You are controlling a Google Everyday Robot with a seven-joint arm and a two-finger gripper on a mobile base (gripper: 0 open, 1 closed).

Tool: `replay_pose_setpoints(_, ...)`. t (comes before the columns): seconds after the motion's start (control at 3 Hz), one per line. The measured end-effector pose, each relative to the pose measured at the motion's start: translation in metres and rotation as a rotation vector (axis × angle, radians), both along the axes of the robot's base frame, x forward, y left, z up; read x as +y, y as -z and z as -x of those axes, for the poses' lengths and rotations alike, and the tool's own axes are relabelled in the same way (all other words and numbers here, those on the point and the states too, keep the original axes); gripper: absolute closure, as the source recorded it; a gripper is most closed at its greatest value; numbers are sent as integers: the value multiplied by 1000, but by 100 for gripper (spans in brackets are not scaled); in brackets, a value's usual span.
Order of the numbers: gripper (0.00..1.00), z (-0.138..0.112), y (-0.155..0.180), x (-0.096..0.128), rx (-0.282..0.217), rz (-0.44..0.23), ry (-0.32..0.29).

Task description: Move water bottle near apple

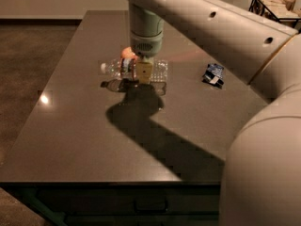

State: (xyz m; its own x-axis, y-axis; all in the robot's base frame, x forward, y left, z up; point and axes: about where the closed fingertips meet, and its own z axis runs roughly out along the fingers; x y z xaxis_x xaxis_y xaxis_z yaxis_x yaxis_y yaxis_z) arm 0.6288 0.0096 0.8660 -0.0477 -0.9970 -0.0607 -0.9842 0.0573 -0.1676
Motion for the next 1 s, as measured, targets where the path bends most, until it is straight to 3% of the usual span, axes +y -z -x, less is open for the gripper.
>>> replay_pose_setpoints(0.33,82,-18,-2,-22,-4,5,29)
replay_pose_setpoints(1.0,36,-14,17,-28,49,4,-26)
